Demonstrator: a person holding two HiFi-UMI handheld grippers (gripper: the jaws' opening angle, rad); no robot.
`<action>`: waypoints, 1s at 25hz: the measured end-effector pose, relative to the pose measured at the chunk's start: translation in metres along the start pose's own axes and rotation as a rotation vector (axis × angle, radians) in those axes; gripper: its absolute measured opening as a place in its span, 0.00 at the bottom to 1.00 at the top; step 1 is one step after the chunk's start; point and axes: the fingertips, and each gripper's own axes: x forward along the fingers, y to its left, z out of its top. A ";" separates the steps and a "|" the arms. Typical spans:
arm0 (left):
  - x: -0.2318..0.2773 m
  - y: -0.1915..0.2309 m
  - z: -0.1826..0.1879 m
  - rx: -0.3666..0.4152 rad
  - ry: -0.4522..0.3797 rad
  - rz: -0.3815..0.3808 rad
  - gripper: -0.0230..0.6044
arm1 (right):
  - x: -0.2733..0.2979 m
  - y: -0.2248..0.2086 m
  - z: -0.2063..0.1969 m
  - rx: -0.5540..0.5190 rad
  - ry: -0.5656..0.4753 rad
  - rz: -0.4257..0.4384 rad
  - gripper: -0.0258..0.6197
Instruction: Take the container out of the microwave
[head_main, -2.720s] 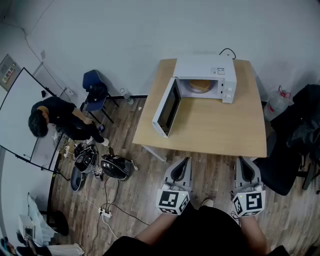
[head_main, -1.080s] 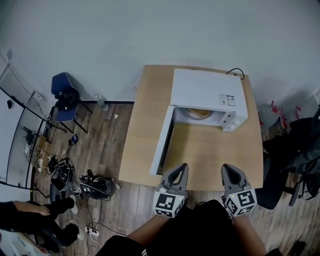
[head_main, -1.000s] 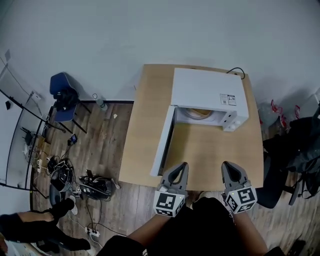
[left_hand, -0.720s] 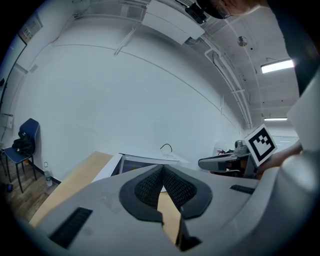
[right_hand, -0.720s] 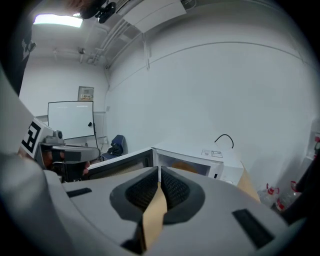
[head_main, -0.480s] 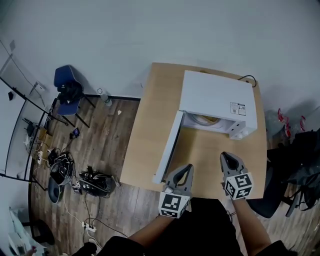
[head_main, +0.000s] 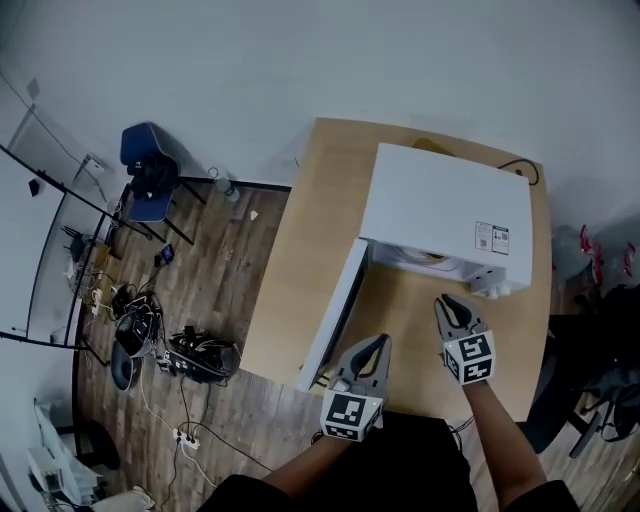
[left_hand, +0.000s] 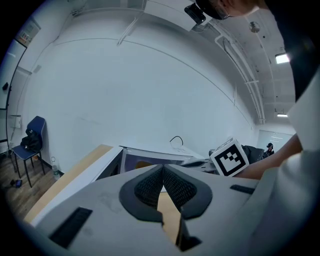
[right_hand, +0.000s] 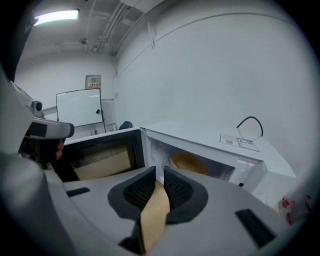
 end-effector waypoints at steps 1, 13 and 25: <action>0.005 0.000 -0.003 -0.006 0.008 0.007 0.05 | 0.008 -0.005 -0.003 -0.007 0.014 0.003 0.18; 0.053 0.009 -0.009 -0.010 0.039 0.079 0.05 | 0.083 -0.042 -0.036 -0.102 0.117 0.043 0.26; 0.056 0.030 -0.015 -0.042 0.042 0.163 0.05 | 0.142 -0.061 -0.051 -0.181 0.156 0.035 0.32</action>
